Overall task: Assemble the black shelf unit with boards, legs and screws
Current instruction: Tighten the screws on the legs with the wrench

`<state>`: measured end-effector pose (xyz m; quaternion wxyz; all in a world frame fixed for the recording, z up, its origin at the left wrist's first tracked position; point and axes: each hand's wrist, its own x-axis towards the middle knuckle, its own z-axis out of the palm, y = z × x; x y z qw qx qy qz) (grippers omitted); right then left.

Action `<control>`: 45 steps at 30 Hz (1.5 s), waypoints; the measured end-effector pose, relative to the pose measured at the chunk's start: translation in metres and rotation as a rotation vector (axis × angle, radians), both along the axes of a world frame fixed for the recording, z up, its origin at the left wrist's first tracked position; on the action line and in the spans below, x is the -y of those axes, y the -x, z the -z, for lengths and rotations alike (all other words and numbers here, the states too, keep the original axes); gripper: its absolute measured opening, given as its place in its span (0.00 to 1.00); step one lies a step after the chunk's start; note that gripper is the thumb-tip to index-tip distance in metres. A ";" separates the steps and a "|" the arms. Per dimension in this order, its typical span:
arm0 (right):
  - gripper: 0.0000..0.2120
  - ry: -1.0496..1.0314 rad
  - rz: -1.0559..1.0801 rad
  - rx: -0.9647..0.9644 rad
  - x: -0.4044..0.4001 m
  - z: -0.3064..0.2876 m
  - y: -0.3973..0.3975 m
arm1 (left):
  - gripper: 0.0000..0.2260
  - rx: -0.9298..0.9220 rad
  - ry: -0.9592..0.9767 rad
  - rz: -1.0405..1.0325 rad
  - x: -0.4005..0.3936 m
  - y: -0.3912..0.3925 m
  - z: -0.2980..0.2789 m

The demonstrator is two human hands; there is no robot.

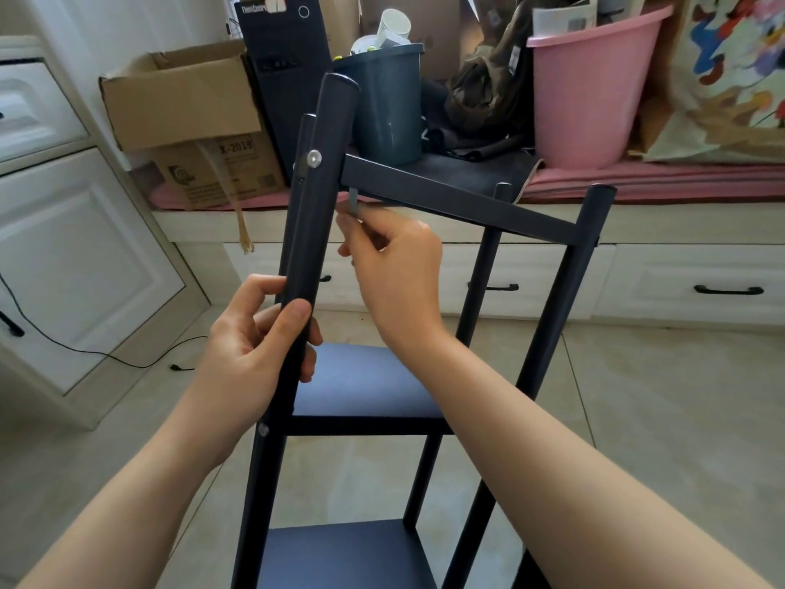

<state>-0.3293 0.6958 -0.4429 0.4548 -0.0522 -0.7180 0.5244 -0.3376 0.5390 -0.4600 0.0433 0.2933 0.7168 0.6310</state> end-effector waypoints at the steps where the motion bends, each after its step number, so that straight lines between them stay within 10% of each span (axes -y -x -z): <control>1: 0.09 -0.004 0.002 -0.004 0.000 0.001 0.003 | 0.08 -0.001 0.002 0.001 0.000 0.000 0.000; 19: 0.08 0.136 0.082 -0.233 0.008 0.009 0.041 | 0.07 -0.018 0.012 0.006 -0.004 0.002 0.002; 39: 0.06 -0.197 0.142 0.323 -0.083 0.017 -0.080 | 0.07 -0.063 -0.021 -0.111 0.007 0.010 0.005; 45: 0.04 0.150 0.092 0.543 -0.137 0.030 -0.108 | 0.08 -0.076 -0.010 -0.122 0.014 0.015 0.009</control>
